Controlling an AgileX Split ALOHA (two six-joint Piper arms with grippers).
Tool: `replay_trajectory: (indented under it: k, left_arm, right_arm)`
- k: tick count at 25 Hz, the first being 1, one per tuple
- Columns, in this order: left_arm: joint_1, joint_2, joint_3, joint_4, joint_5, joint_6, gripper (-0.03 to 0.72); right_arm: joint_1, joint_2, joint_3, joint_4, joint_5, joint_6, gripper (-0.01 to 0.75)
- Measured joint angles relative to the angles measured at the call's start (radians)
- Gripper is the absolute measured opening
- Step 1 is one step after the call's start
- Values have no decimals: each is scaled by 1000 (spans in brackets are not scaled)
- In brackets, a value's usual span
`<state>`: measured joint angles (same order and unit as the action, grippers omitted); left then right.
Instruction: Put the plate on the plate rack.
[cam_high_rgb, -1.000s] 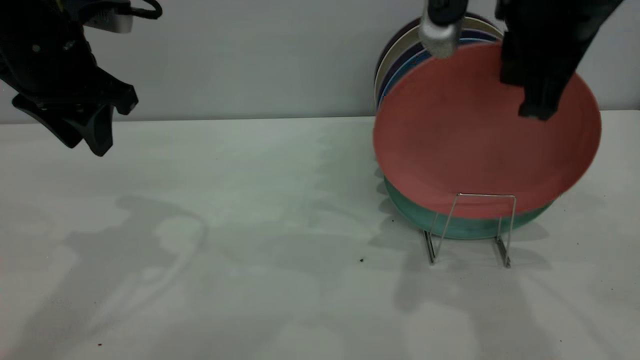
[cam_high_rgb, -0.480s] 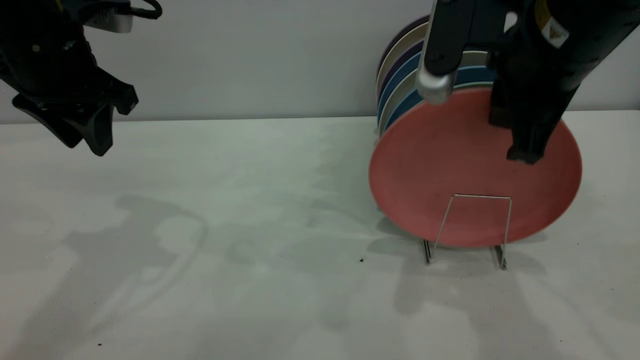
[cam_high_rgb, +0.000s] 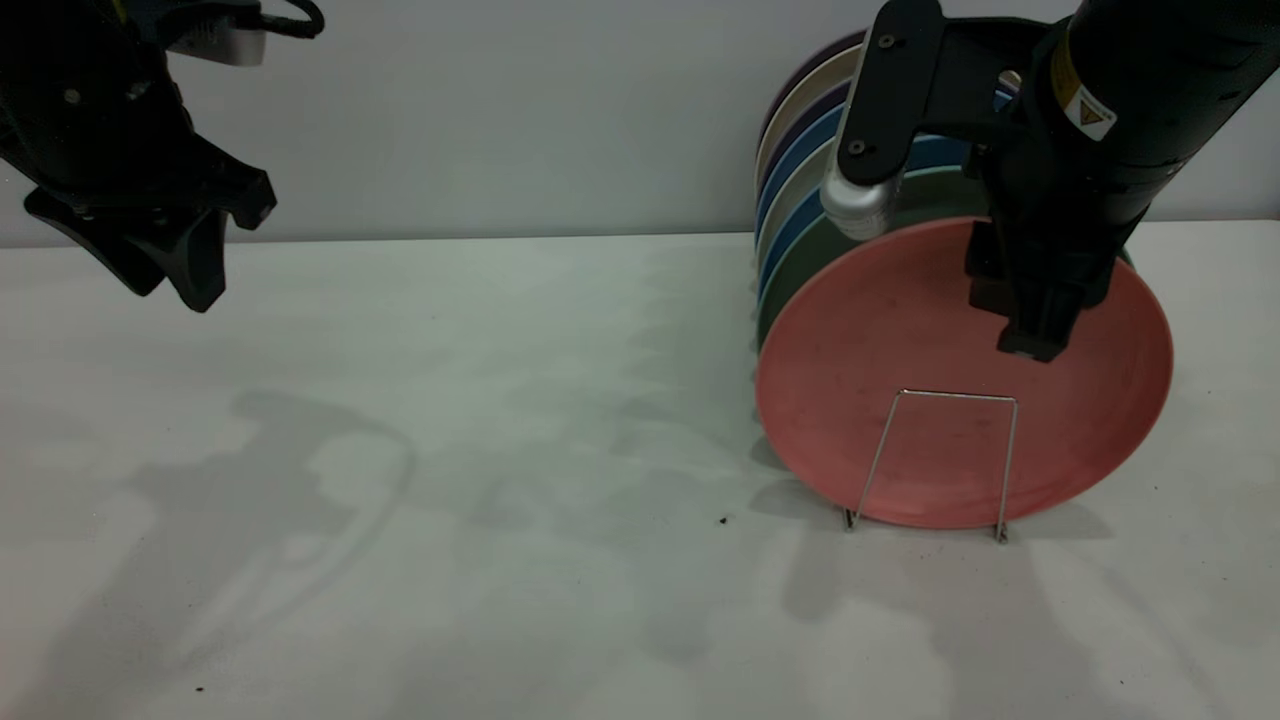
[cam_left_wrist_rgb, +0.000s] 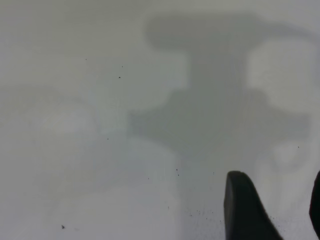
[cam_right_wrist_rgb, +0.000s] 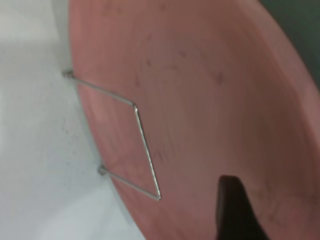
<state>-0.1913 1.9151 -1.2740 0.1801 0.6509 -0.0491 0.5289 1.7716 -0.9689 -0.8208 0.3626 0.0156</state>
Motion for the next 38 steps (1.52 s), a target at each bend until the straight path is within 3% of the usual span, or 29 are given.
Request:
replay_trajectory:
  k: [4, 12, 24, 32, 38]
  left_arm:
    - [0, 0, 0, 0, 0, 0, 360]
    - [0, 0, 0, 0, 1, 0, 360]
    - [0, -143, 0, 0, 38, 5, 360]
    - [0, -362, 0, -27, 130, 7, 360]
    - [0, -543, 0, -68, 210, 39, 360]
  right_arm:
    - [0, -42, 0, 0, 1, 28, 475]
    - [0, -208, 0, 66, 38, 76, 483]
    - [0, -466, 9, 101, 237, 320, 406]
    - [0, -652, 9, 214, 294, 315, 405]
    - [0, -802, 9, 408, 326, 191, 405]
